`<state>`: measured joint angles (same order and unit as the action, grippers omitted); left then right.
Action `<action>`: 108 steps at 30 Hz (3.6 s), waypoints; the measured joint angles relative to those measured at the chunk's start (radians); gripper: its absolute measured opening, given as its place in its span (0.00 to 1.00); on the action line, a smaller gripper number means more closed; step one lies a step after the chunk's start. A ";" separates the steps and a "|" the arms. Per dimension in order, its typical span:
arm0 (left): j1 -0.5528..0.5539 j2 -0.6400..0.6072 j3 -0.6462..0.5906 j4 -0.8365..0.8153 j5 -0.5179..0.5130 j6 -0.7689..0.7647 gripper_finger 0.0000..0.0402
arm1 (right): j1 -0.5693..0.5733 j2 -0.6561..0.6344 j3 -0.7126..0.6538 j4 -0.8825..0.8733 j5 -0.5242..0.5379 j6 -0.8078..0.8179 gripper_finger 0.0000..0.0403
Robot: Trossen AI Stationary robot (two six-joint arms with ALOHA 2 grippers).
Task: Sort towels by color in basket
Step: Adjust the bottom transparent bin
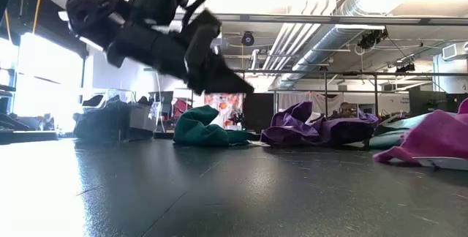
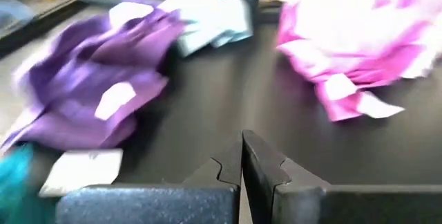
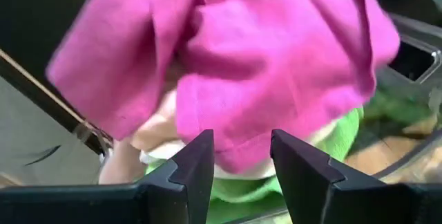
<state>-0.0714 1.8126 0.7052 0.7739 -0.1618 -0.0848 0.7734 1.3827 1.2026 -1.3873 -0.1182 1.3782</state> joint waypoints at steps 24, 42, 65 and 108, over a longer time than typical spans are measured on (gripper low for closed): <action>-0.013 0.610 1.189 -0.729 0.308 0.469 0.00 | 0.017 0.017 0.186 -0.184 -0.247 0.294 0.35; -0.043 0.797 1.450 -0.772 0.398 0.594 0.00 | 0.105 0.020 -0.054 -0.122 -0.387 0.289 0.35; -0.099 0.797 1.451 -0.662 0.425 0.588 0.00 | 0.114 0.017 -0.065 -0.095 -0.283 0.201 0.35; -0.038 0.982 1.646 -0.668 0.548 0.671 0.00 | 0.145 0.012 -0.062 -0.072 -0.187 0.195 0.35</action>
<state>-0.1092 2.7945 2.3516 0.1059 0.3863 0.5859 0.9187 1.3950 1.1404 -1.4588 -0.3052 1.5732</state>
